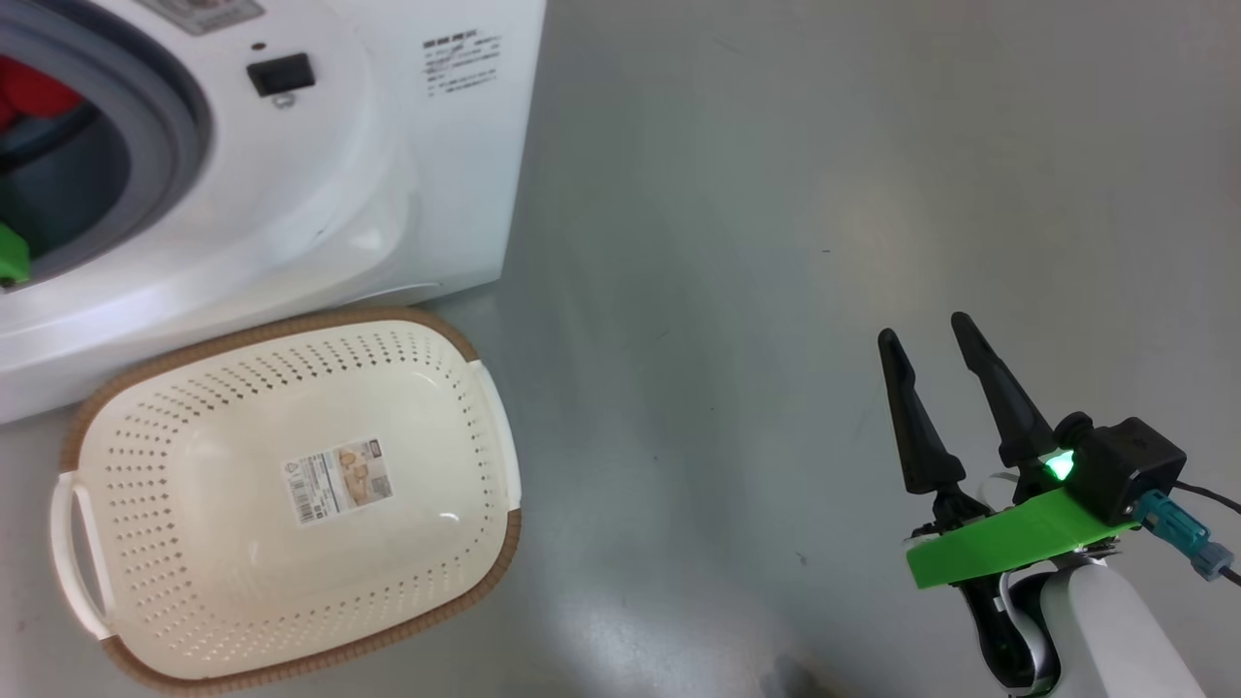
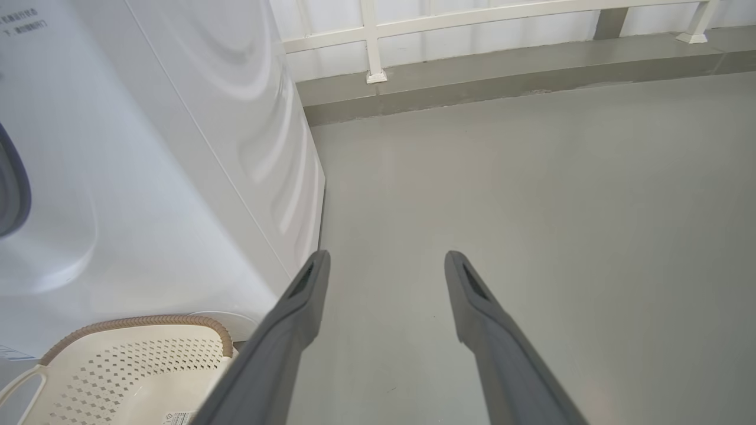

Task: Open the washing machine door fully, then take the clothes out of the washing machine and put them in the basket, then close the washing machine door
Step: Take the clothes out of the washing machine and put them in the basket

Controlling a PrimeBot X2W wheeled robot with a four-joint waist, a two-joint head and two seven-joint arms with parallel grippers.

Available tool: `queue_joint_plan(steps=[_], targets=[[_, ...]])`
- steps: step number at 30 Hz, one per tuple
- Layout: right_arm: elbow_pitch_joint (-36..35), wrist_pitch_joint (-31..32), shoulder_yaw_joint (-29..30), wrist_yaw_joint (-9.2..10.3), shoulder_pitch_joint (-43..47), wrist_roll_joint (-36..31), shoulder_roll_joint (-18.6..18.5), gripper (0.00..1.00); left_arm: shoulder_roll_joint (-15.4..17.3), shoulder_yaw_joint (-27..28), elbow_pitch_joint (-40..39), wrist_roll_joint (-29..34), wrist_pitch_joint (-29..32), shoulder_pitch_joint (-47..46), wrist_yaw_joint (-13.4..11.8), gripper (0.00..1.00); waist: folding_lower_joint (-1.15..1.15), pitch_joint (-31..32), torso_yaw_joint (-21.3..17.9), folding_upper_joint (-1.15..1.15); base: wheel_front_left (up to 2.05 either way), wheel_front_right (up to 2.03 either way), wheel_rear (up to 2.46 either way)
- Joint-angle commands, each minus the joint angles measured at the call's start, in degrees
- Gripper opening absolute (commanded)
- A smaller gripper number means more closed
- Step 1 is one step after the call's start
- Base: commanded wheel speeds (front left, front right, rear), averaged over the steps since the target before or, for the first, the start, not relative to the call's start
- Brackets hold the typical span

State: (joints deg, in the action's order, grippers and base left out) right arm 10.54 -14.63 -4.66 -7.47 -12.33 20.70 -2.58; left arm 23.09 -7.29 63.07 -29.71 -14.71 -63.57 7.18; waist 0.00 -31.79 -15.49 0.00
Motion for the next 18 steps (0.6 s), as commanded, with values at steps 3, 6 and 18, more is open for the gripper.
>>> queue_joint_plan(steps=[3,6,18], targets=[[-1.5,-0.4,-1.6,-0.02,-0.3,0.5,-0.3,1.0,3.9,0.1,0.6,1.4,-0.3,-1.0,0.3,1.0,0.0,0.0,-0.6,0.0,0.0,0.0,0.0],[-1.6,-0.4,-1.9,-0.02,-0.2,0.3,-0.3,1.0,4.1,-0.8,1.5,2.3,-0.3,-1.5,0.3,1.0,0.0,0.1,-0.9,0.0,0.0,0.0,0.0],[-1.7,-0.4,-3.9,-0.02,-0.2,0.5,-0.3,1.0,5.0,-2.3,3.5,5.7,-0.3,-2.1,0.2,1.0,0.0,0.3,-2.6,0.0,0.0,0.0,0.0]])
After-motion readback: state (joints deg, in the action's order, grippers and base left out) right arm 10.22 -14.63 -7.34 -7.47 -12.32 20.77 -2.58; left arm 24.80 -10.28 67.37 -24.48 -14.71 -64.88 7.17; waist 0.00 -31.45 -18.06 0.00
